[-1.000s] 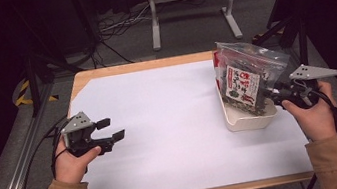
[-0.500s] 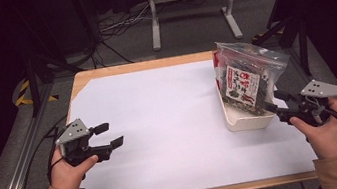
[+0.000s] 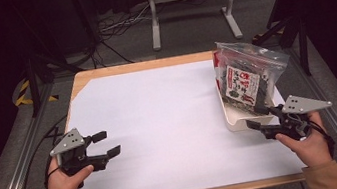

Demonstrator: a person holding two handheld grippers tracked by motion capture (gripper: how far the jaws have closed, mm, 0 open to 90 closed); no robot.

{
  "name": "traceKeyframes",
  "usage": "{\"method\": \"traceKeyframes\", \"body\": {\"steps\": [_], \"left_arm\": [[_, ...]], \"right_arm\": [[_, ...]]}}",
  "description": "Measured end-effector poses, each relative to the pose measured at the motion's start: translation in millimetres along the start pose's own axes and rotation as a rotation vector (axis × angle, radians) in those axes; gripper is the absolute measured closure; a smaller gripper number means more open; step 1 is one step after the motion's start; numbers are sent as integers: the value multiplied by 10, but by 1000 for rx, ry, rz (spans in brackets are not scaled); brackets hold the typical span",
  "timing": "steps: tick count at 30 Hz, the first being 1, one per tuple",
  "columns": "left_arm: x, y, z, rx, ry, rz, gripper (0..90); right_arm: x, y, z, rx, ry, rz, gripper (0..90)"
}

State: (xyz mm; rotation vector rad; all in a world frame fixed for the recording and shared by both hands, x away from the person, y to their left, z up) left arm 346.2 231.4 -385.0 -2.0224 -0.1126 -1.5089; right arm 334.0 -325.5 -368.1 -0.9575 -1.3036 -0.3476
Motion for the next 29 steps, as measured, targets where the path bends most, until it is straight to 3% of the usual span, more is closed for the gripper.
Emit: {"method": "traceKeyframes", "body": {"steps": [8,11,13,16,25,29], "left_arm": [[-116,28,28,-20,-21,1,230],[-133,46,37,-15,-13,7,226],[-145,56,27,-14,-22,6,226],[-158,58,38,-15,-20,8,225],[-193,57,49,-11,-27,9,216],[-207,63,65,-4,-33,16,213]], "right_arm": [[-124,203,132,48,-29,20,377],[-178,267,180,46,-31,-29,344],[-180,268,200,31,-54,-33,347],[-185,256,249,49,-68,-39,361],[-309,371,313,75,-72,36,360],[-316,389,314,81,-72,39,354]]}}
Point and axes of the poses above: each handheld gripper's, and its own axes: y roughly forward along the jaws, x roughly out of its top, z roughly to its left, the point moved 1 cm from there along y, roughly forward along the jaws, and after that the axes turned 5 degrees about -x, right-handed, at the moved point
